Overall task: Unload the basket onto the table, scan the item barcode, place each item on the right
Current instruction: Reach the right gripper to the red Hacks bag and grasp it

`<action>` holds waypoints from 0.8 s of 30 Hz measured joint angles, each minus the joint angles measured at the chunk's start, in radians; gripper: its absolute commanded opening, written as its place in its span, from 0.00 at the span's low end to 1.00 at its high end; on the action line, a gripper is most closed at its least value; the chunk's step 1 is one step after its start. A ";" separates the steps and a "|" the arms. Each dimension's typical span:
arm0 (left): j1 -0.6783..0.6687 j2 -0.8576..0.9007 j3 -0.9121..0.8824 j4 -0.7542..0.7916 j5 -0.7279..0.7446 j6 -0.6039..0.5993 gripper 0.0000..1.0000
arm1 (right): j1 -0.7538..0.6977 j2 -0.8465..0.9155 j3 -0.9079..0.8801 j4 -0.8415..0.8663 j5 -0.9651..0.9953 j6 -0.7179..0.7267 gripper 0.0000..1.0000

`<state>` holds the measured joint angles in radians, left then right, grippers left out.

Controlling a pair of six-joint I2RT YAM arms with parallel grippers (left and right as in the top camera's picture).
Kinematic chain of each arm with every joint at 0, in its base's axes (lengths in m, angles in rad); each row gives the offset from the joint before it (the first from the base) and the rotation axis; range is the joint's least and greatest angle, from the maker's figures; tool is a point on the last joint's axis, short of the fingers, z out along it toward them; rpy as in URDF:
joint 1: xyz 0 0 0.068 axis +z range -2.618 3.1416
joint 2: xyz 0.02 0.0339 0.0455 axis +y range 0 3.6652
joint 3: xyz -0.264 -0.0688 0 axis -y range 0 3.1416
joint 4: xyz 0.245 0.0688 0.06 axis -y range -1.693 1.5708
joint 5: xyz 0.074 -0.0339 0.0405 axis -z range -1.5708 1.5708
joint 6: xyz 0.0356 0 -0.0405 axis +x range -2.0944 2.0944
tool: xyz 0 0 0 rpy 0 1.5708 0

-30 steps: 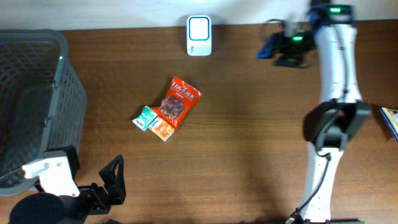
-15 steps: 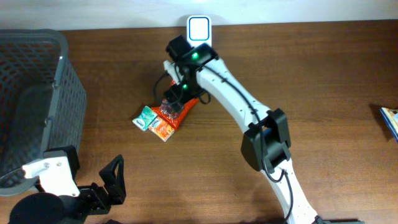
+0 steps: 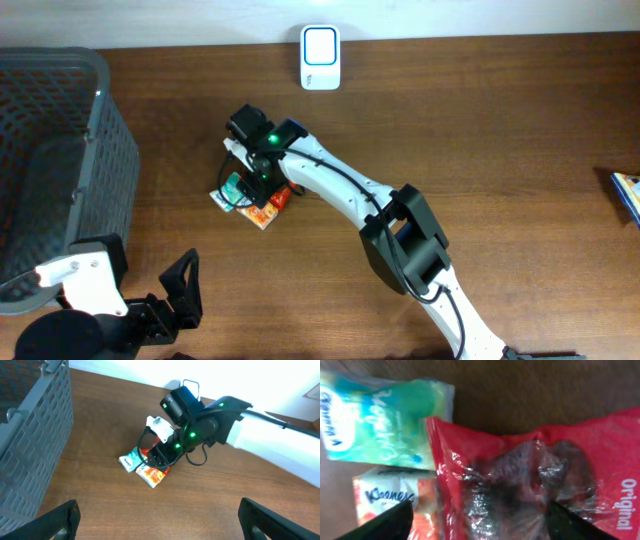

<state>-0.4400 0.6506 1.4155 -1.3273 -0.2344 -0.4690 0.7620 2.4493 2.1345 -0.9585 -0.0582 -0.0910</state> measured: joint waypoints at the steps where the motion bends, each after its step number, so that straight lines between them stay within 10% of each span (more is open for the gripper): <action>1: 0.000 0.000 0.000 0.000 0.000 0.000 0.99 | 0.003 -0.003 -0.016 0.014 0.023 -0.001 0.71; 10: 0.000 0.000 0.000 0.000 0.000 0.000 0.99 | 0.012 -0.014 -0.057 0.034 0.192 0.044 0.04; 24: 0.000 0.000 0.000 0.000 0.000 0.000 0.99 | -0.011 -0.023 0.196 -0.263 0.096 0.170 0.04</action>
<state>-0.4400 0.6506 1.4155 -1.3277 -0.2348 -0.4694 0.7509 2.4264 2.3302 -1.2213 0.0380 0.0788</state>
